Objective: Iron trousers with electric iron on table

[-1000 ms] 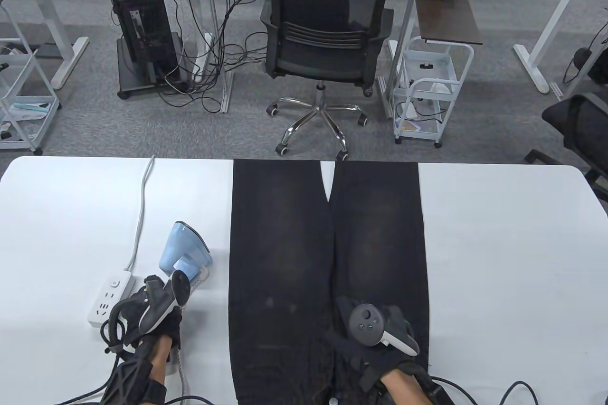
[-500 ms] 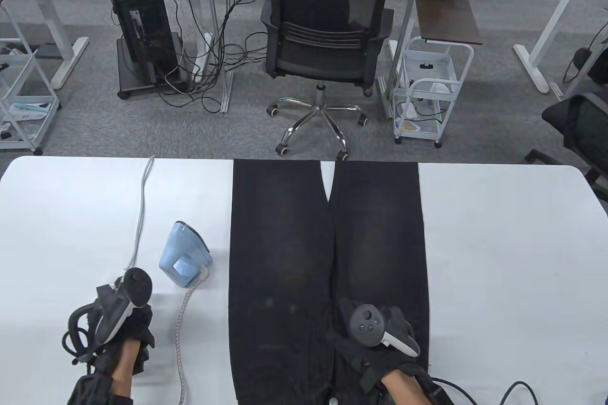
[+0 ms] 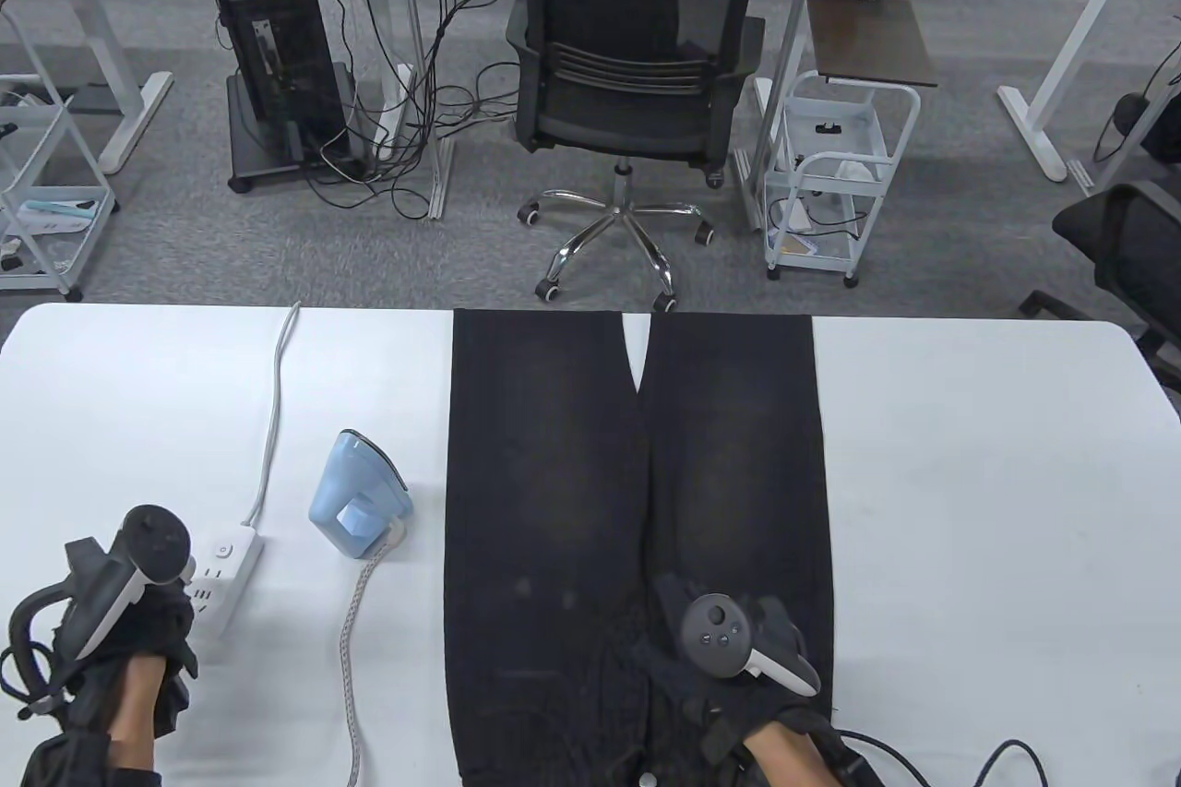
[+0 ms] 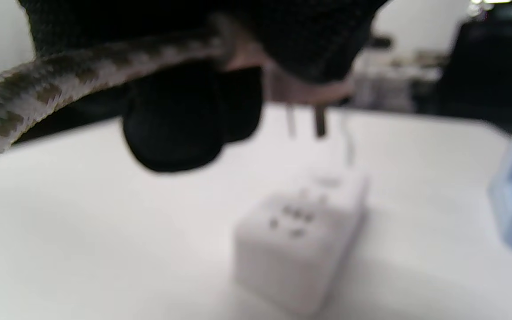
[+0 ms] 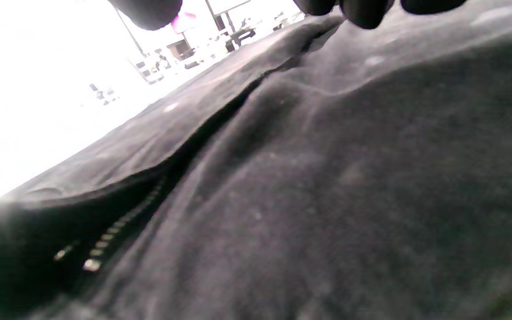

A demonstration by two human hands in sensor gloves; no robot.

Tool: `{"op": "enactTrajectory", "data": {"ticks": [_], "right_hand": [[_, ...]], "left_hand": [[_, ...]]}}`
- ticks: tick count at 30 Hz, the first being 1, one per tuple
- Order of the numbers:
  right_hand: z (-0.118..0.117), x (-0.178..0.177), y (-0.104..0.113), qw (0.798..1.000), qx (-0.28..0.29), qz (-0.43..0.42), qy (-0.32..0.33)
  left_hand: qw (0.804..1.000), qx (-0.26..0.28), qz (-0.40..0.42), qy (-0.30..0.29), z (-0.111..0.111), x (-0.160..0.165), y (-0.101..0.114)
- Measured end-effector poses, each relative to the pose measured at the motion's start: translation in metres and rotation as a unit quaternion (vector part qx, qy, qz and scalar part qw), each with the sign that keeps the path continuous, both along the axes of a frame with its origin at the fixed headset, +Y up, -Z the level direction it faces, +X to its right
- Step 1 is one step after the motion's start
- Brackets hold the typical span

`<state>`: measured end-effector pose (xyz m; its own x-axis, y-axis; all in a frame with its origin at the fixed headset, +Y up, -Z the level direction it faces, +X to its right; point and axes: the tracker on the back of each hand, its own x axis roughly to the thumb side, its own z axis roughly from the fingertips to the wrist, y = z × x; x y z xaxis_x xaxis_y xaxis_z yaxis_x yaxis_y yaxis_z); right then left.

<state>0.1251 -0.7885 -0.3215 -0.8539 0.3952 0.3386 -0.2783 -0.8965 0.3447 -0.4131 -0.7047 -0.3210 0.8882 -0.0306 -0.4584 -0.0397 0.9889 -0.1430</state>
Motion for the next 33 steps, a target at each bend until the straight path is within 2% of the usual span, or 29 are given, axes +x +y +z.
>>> {"op": "enactTrajectory", "data": {"ticks": [5, 11, 12, 19, 21, 22, 24, 26, 29, 33], "right_hand": [[0.0, 0.0, -0.001, 1.0, 0.0, -0.002, 0.002], [0.0, 0.001, -0.001, 1.0, 0.0, -0.003, 0.003], [0.0, 0.0, -0.001, 1.0, -0.001, -0.003, 0.003], [0.0, 0.0, 0.0, 1.0, -0.008, -0.001, 0.004], [0.0, 0.0, 0.0, 1.0, -0.009, -0.002, 0.003], [0.0, 0.001, 0.0, 1.0, -0.008, -0.002, 0.003], [0.0, 0.001, 0.0, 1.0, -0.007, -0.003, 0.001], [0.0, 0.001, 0.0, 1.0, -0.007, -0.003, 0.001], [0.0, 0.0, 0.0, 1.0, -0.009, -0.002, 0.004], [0.0, 0.001, 0.0, 1.0, -0.007, -0.004, 0.003]], "left_hand": [[0.999, -0.029, -0.01, 0.013, -0.007, 0.0, -0.019], [0.999, -0.033, 0.002, 0.026, -0.006, -0.004, -0.034], [0.999, -0.047, 0.006, 0.022, -0.006, -0.004, -0.038], [0.999, -0.034, -0.03, 0.004, -0.005, 0.003, -0.039], [0.998, -0.07, 0.004, -0.003, -0.009, 0.006, -0.051], [0.999, -0.024, -0.025, 0.004, -0.006, 0.01, -0.051], [0.998, -0.048, -0.038, 0.001, -0.009, 0.011, -0.051], [0.999, -0.05, -0.012, 0.01, -0.009, 0.008, -0.05], [0.999, -0.047, -0.023, 0.01, -0.008, 0.01, -0.05], [0.998, -0.062, 0.006, 0.014, -0.006, 0.008, -0.049]]}}
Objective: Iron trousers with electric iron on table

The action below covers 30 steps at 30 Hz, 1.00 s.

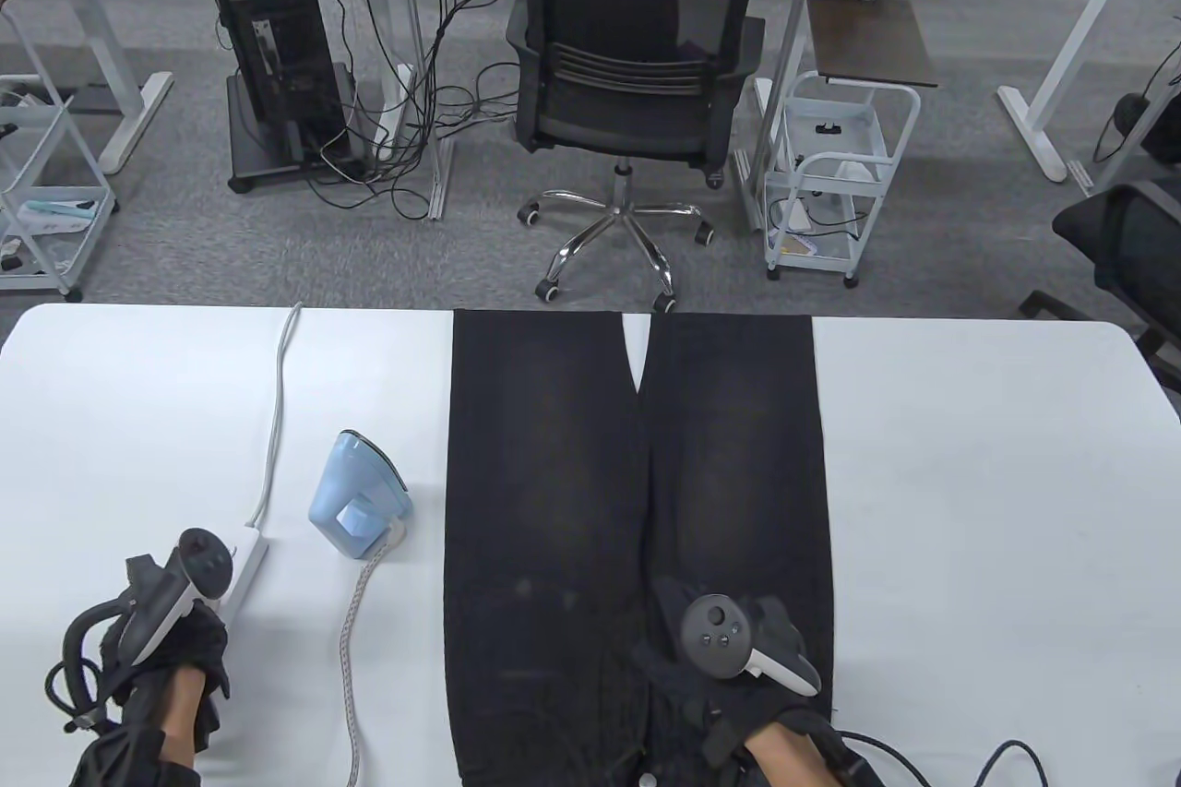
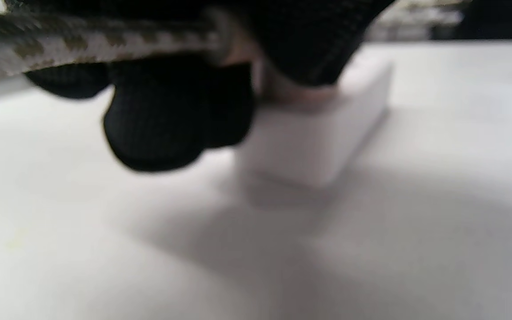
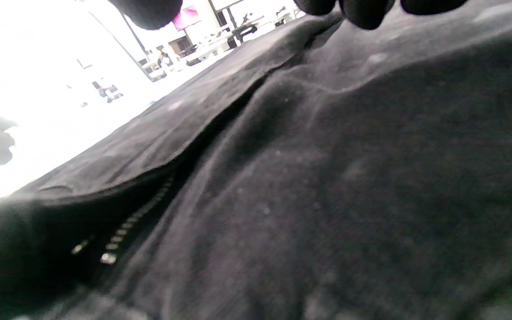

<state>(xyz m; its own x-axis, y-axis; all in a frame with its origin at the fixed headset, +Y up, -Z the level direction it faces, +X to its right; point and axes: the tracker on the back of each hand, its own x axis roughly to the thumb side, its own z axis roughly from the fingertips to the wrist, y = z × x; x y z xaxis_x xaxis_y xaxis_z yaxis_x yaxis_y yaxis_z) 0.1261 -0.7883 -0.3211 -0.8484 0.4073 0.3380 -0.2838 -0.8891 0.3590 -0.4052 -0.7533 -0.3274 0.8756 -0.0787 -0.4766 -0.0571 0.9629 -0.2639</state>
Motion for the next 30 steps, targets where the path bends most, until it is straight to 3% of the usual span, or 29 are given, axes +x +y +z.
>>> {"op": "enactTrajectory", "data": {"ticks": [2, 6, 9, 21, 27, 30], "right_hand": [[0.0, 0.001, 0.001, 1.0, 0.002, -0.003, -0.002], [0.001, 0.002, 0.004, 1.0, 0.011, -0.006, -0.003], [0.002, 0.002, 0.005, 1.0, 0.013, -0.006, 0.0], [0.003, -0.002, 0.004, 1.0, 0.01, 0.001, 0.013], [0.005, -0.003, 0.003, 1.0, 0.007, 0.003, 0.016], [0.005, -0.004, 0.003, 1.0, 0.005, 0.005, 0.017]], "left_hand": [[1.0, -0.006, 0.011, 0.003, 0.0, 0.0, 0.008], [0.997, 0.078, 0.019, -0.01, -0.005, 0.01, 0.043], [0.99, 0.121, 0.067, -0.038, -0.013, 0.018, 0.051], [0.997, 0.035, 0.07, -0.022, -0.023, 0.011, -0.01], [0.999, 0.002, 0.047, -0.025, -0.028, 0.013, -0.02], [0.999, 0.011, 0.049, -0.017, -0.032, 0.013, -0.02]]}}
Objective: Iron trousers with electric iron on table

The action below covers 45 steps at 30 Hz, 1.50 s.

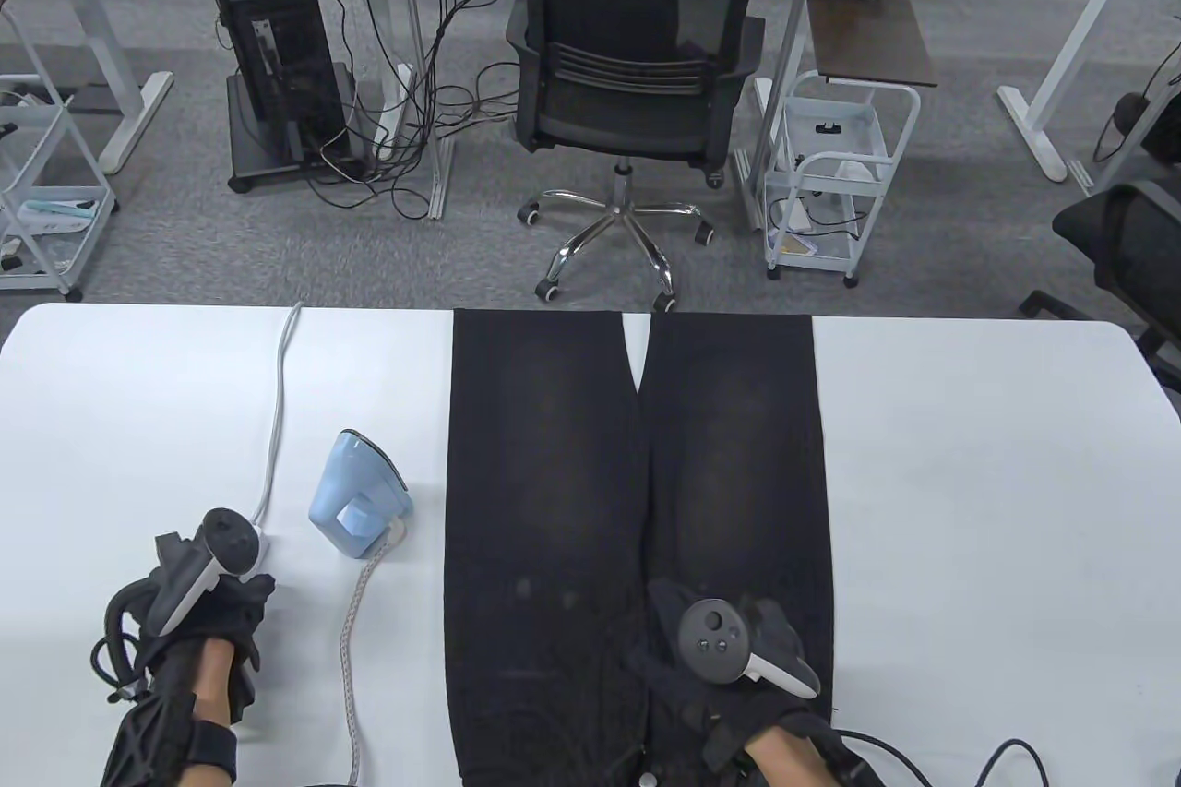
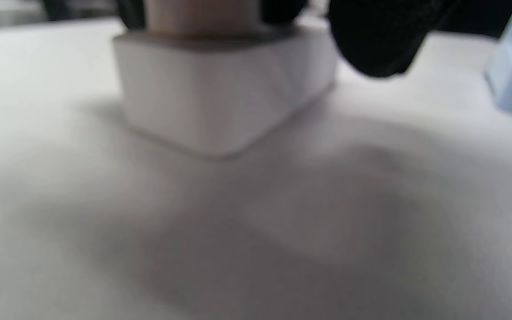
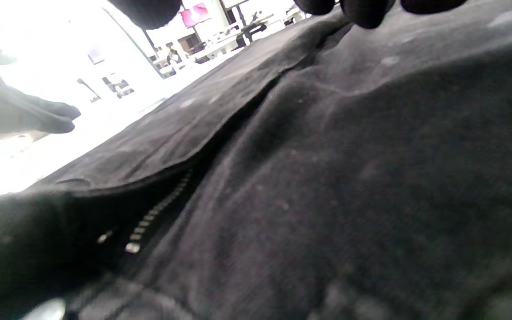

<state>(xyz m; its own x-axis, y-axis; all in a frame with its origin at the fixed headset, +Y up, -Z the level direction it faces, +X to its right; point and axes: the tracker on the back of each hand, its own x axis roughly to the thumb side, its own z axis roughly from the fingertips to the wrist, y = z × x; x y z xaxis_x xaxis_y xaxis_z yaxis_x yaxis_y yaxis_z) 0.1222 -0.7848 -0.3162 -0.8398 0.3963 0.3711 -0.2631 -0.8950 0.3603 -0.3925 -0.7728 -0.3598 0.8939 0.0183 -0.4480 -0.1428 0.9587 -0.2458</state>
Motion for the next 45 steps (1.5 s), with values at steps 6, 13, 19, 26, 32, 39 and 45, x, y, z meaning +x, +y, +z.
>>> {"op": "enactTrajectory", "data": {"ticks": [6, 13, 19, 26, 32, 39, 45], "right_hand": [[0.001, -0.003, -0.001, 1.0, -0.007, 0.006, 0.007], [0.001, -0.004, -0.001, 1.0, -0.011, 0.007, 0.006], [0.0, -0.003, 0.0, 1.0, -0.01, 0.001, -0.001], [-0.001, -0.002, 0.001, 1.0, -0.01, -0.001, 0.0], [0.0, -0.002, 0.001, 1.0, -0.009, -0.003, 0.003], [0.0, -0.002, 0.001, 1.0, -0.013, -0.001, 0.005], [0.0, -0.005, -0.001, 1.0, -0.021, 0.005, 0.011]], "left_hand": [[1.0, 0.008, -0.001, 0.014, -0.009, 0.0, 0.006], [1.0, -0.014, -0.016, 0.012, -0.024, 0.003, 0.013], [0.998, 0.04, -0.041, 0.002, -0.016, 0.01, 0.04], [0.961, 0.267, 0.052, -0.055, -0.001, 0.037, 0.114], [0.946, 0.287, 0.111, -0.104, -0.007, 0.068, 0.117], [0.958, 0.233, 0.156, -0.064, -0.025, 0.07, 0.057], [0.934, 0.239, 0.266, 0.003, -0.03, 0.053, -0.002]]}}
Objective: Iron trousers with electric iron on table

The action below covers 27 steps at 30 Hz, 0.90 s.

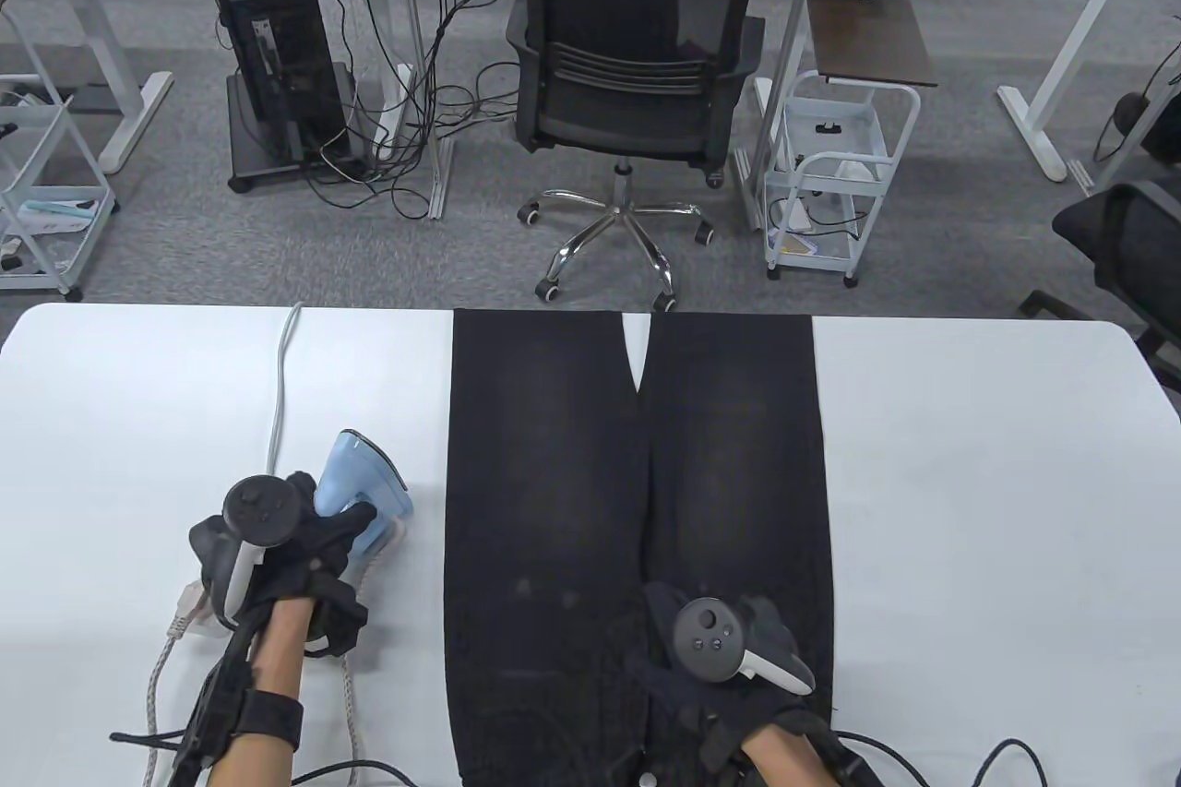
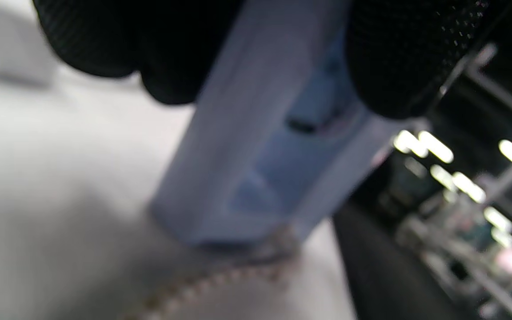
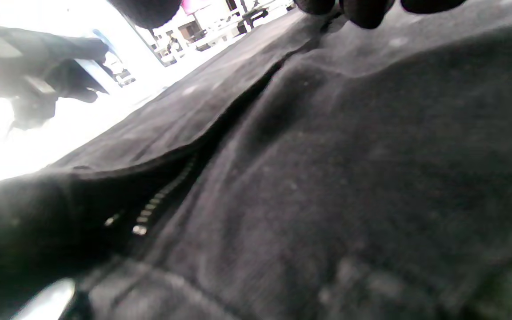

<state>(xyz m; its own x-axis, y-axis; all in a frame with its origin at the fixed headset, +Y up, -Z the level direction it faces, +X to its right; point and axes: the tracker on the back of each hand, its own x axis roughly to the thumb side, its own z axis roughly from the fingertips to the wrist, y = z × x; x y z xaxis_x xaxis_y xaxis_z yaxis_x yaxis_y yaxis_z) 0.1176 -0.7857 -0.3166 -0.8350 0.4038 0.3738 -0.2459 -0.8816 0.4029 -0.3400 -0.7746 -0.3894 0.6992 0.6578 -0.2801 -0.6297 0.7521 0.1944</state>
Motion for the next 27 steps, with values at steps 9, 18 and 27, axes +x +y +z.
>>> {"op": "enactTrajectory", "data": {"ticks": [9, 18, 27], "right_hand": [[-0.004, -0.002, -0.005, 1.0, -0.015, 0.001, -0.004], [-0.005, 0.0, -0.005, 1.0, -0.008, 0.0, -0.018], [-0.001, -0.008, 0.006, 0.997, 0.05, 0.041, -0.028]], "left_hand": [[0.997, 0.039, 0.058, -0.03, -0.005, -0.001, -0.019], [0.994, 0.055, 0.008, -0.093, 0.017, 0.031, 0.016], [0.963, 0.004, -0.151, -0.224, 0.053, 0.116, 0.054]]}}
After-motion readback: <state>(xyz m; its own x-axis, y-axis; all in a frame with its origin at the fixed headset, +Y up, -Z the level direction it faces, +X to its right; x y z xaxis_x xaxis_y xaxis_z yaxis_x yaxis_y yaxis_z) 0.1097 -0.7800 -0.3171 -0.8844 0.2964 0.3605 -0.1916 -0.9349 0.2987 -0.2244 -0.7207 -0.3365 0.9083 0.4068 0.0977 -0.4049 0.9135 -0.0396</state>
